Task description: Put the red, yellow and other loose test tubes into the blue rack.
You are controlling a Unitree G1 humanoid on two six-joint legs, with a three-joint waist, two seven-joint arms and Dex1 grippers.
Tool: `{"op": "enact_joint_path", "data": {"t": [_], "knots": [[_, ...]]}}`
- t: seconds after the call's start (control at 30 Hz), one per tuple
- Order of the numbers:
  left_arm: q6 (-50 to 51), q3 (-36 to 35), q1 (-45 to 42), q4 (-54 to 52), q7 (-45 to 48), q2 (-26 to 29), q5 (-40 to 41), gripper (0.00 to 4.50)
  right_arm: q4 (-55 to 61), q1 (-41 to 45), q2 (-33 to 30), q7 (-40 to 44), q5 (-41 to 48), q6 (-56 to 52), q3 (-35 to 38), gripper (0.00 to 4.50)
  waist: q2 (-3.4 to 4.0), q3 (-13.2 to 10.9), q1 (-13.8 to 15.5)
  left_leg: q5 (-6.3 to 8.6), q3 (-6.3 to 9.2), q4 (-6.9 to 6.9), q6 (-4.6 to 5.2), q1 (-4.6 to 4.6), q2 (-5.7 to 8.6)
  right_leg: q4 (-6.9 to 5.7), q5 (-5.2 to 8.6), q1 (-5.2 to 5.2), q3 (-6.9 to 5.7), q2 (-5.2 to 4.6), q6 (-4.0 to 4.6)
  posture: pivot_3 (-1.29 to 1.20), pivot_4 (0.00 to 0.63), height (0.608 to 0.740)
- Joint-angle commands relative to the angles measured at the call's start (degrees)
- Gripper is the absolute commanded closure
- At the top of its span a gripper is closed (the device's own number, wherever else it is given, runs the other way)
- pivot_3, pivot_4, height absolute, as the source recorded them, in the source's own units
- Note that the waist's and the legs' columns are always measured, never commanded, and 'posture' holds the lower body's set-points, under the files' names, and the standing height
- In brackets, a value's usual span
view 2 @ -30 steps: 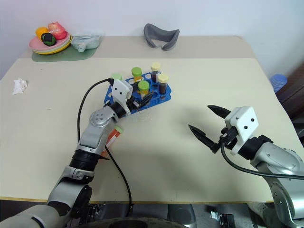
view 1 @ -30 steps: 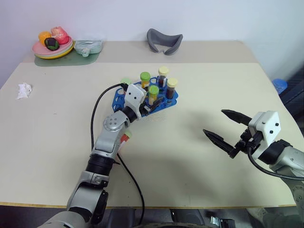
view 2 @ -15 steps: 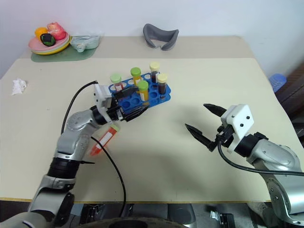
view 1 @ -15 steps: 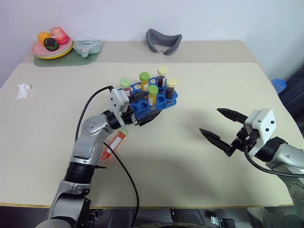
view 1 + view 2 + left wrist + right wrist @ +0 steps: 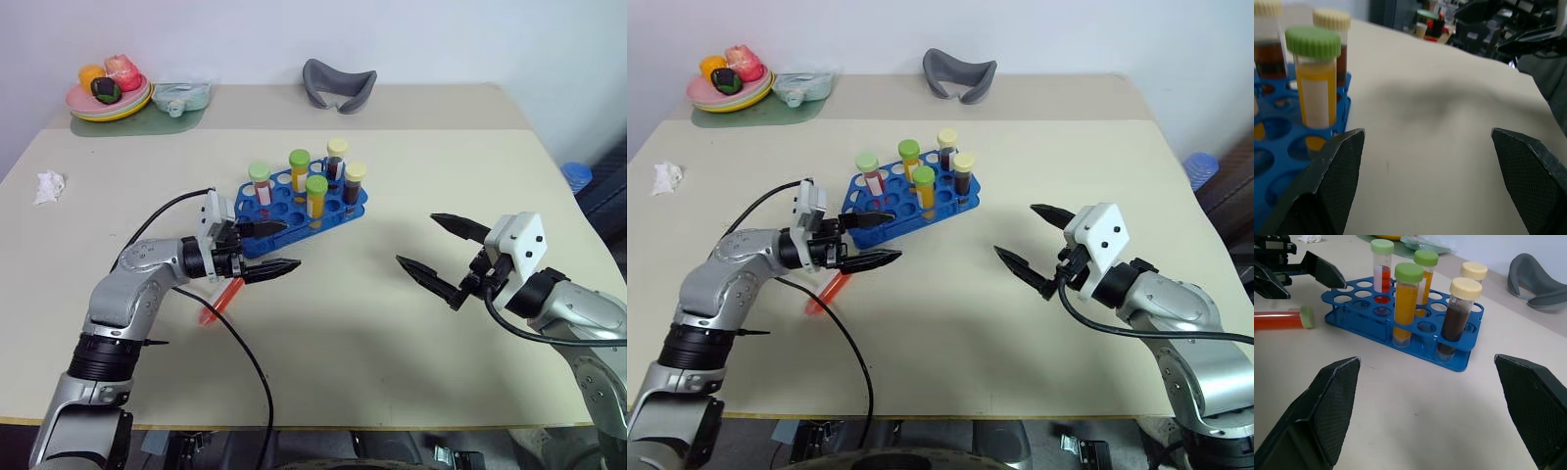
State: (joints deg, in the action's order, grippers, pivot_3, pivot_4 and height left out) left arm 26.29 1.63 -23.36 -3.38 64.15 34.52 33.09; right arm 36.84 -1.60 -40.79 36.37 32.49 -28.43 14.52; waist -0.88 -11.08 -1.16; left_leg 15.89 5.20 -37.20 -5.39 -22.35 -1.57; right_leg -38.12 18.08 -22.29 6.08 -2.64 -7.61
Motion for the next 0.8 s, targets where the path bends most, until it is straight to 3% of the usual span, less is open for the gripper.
{"op": "enact_joint_path", "data": {"t": [0.03,0.37,0.8], "knots": [[2.15,-0.02,-1.73,-1.31,-0.35,1.07,-0.35,0.28,0.65,-0.26,0.44,0.26,0.43,1.10,1.30,0.00,0.00,0.00,-0.03,0.00,0.00,0.00,0.00,0.00,0.00,0.00,0.00,0.00,0.00,0.00,0.00,0.00,0.150,0.740],[5.93,1.42,-2.45,-1.31,-1.06,3.62,-3.46,0.28,-0.95,0.50,1.21,0.82,-0.41,2.33,-0.25,0.00,0.00,0.00,-0.06,0.00,0.00,0.01,0.00,0.00,0.00,0.00,0.00,-0.02,0.00,0.00,0.00,0.00,0.150,0.740],[-0.80,0.11,-4.08,5.46,-5.32,2.35,-10.04,0.28,-2.24,0.61,2.18,1.86,-1.37,4.05,-1.60,0.00,0.00,0.00,0.00,0.00,0.00,0.00,0.00,0.00,-0.01,0.00,0.00,-0.01,0.00,0.00,0.00,0.00,0.150,0.740]]}}
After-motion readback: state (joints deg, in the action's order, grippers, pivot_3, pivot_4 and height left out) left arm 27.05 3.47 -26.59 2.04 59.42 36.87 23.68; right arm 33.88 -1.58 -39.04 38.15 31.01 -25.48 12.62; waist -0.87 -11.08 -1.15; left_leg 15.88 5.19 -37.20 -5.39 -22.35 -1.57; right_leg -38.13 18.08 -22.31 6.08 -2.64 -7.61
